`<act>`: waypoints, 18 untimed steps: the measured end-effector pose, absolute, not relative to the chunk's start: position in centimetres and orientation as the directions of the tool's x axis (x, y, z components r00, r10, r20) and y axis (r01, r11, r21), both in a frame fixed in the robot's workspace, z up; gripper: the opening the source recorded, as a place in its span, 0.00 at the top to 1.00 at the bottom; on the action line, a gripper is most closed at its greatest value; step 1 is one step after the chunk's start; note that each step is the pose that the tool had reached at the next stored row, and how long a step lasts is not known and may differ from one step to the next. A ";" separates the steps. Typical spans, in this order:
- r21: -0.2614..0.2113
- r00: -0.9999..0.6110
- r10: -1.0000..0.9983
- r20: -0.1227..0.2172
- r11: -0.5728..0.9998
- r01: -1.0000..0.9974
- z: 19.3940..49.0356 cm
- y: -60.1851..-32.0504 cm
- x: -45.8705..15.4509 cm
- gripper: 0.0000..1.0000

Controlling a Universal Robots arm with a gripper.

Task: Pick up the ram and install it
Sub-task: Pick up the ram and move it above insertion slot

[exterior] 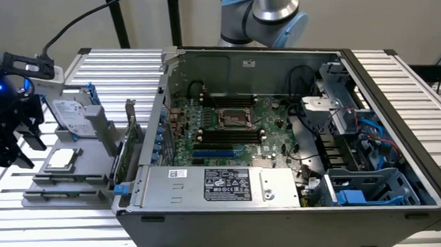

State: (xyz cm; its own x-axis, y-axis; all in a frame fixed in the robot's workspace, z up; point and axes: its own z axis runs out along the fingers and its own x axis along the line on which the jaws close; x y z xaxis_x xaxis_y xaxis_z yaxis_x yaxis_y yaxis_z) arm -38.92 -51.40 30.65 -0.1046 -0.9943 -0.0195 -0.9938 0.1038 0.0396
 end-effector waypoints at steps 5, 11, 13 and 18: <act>0.040 -0.103 -0.994 -0.019 0.102 -0.994 29.7 -51.4 -38.9 0.58; 0.040 -0.102 -0.995 -0.019 0.101 -0.994 28.7 -51.4 -38.9 0.58; 0.039 -0.102 -0.995 -0.019 0.101 -0.994 28.3 -51.5 -38.9 0.58; 0.039 -0.101 -0.995 -0.020 0.100 -0.994 27.4 -51.5 -38.9 0.58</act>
State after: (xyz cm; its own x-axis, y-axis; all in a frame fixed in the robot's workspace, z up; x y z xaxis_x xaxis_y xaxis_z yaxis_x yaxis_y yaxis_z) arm -38.91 -51.49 27.38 -0.1009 -0.9947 -0.0195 -0.9942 0.1001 0.0393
